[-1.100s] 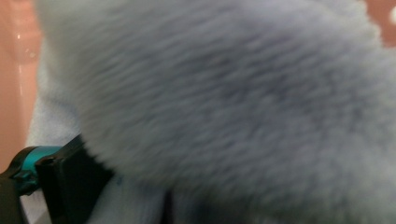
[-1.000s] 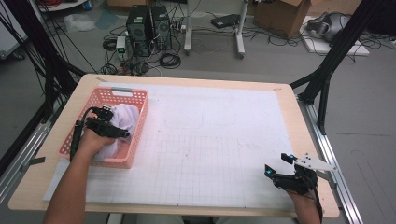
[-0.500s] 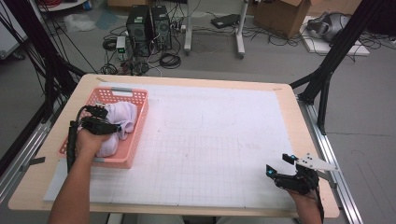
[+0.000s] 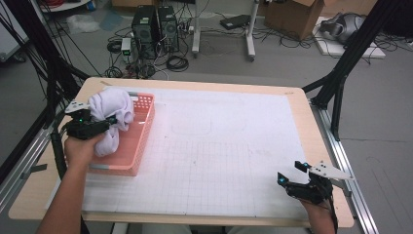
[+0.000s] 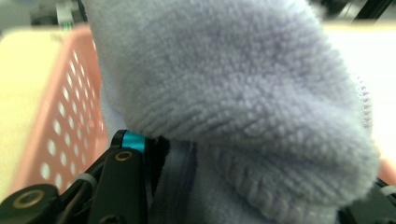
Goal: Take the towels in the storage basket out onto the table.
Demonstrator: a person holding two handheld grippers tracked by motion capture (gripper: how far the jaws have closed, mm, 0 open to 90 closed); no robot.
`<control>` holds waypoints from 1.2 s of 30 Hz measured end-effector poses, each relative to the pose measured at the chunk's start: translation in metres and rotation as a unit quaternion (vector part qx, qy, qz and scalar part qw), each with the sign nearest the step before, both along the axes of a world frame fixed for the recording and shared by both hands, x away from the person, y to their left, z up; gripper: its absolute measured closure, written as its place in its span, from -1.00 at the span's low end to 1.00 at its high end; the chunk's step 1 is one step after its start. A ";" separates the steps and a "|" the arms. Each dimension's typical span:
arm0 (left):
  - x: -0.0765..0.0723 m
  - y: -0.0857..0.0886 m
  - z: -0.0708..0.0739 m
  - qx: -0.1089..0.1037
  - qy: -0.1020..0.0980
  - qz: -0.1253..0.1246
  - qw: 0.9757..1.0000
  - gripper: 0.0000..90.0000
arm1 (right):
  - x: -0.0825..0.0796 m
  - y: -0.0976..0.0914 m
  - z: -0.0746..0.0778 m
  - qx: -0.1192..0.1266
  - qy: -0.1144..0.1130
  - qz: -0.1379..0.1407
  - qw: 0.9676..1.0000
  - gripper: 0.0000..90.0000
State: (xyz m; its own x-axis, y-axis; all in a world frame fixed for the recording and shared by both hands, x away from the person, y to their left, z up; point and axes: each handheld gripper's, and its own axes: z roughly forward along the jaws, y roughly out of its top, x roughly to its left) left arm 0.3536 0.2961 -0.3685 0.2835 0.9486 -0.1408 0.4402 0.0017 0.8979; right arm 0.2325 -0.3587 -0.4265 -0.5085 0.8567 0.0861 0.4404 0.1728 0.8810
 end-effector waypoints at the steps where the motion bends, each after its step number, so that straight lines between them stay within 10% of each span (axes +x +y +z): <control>1: -0.004 0.001 0.002 -0.009 -0.014 0.001 1.000 0.15 | 0.000 0.001 0.000 0.000 0.001 -0.001 1.000 -0.66; 10: -0.030 0.003 0.018 -0.043 -0.114 -0.022 0.992 0.15 | 0.000 0.001 0.000 0.001 -0.002 0.001 1.000 -0.66; 18: -0.042 -0.019 0.033 -0.064 -0.182 -0.075 0.978 0.15 | 0.000 0.003 0.000 -0.002 -0.002 0.003 1.000 -0.66; 30: -0.046 -0.048 0.044 -0.095 -0.211 -0.155 0.961 0.15 | -0.001 0.003 0.001 -0.002 -0.004 0.005 1.000 -0.66; 36: -0.047 -0.063 0.047 -0.118 -0.216 -0.203 0.948 0.14 | -0.001 0.004 0.001 -0.002 -0.004 0.005 1.000 -0.66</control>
